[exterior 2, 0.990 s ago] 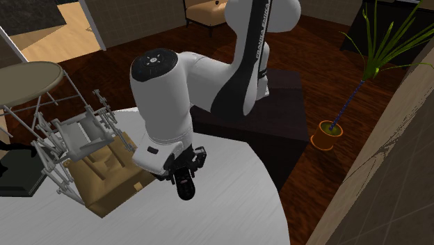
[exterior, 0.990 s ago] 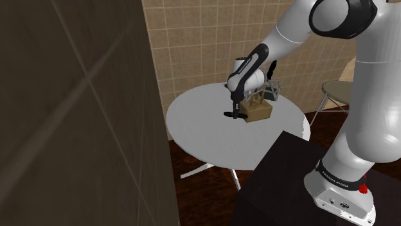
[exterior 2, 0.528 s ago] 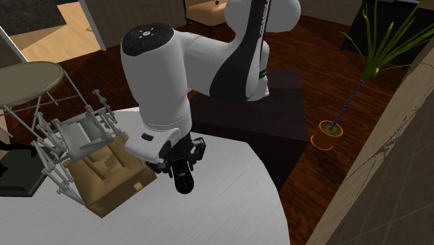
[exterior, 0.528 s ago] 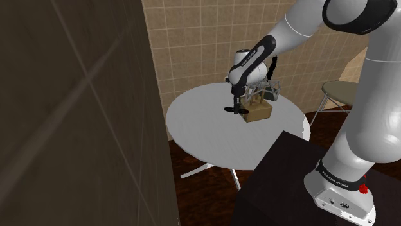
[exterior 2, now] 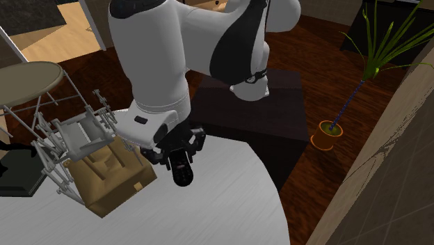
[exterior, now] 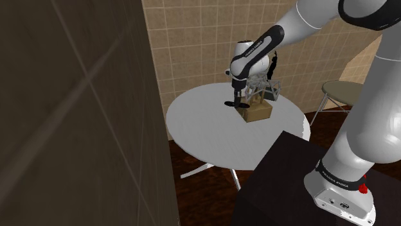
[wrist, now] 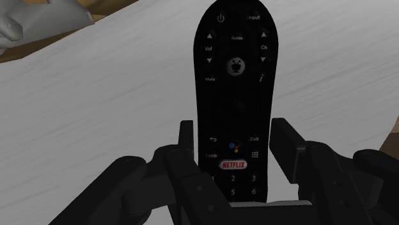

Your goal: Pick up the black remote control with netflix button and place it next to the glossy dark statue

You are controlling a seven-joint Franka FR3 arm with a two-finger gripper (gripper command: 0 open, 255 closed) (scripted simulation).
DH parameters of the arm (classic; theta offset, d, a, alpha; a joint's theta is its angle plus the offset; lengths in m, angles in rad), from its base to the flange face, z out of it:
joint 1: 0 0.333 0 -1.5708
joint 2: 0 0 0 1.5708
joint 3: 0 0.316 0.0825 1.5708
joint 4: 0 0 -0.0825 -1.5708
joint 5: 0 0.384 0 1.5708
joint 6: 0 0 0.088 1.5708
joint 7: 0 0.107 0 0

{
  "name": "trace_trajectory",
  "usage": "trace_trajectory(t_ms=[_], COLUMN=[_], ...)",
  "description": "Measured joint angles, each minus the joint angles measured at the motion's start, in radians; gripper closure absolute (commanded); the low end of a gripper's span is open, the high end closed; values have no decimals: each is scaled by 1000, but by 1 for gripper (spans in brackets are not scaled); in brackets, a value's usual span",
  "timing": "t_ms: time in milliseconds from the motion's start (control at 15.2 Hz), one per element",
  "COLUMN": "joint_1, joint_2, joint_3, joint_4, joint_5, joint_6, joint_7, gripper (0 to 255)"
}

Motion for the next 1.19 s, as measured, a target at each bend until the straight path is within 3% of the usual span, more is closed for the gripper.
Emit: trace_trajectory(t_ms=[1188], joint_1=[6], joint_2=[-156], joint_3=[-7], joint_4=[87], joint_5=[-66], joint_6=[-236], joint_7=[43], gripper=[255])
